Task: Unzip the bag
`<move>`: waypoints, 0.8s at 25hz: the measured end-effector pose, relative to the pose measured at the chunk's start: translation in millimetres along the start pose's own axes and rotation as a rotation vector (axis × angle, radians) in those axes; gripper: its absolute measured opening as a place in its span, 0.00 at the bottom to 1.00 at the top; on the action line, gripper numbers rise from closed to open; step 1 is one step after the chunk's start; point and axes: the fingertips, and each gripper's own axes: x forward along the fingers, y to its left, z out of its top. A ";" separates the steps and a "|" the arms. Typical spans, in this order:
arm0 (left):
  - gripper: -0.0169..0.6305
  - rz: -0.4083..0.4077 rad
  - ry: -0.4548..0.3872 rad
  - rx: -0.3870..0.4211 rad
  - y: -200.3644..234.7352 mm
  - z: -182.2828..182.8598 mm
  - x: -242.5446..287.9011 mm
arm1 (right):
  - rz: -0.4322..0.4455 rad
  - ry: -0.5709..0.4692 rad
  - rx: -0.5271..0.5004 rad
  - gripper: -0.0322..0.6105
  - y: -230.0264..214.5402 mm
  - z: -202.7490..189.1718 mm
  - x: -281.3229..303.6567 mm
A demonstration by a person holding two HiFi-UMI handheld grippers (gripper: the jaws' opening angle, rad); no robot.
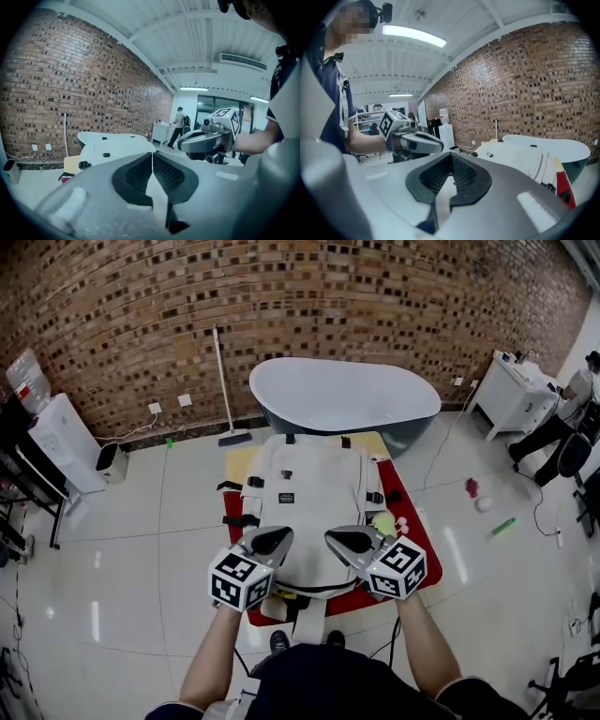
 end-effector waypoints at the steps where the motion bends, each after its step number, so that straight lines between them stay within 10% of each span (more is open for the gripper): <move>1: 0.03 0.004 -0.034 -0.009 -4.7 7.7 1.6 | -0.005 -0.042 -0.001 0.06 1.3 10.3 1.1; 20: 0.03 0.008 -0.175 -0.031 -37.1 53.9 7.7 | -0.096 -0.215 -0.015 0.06 5.3 59.2 -15.8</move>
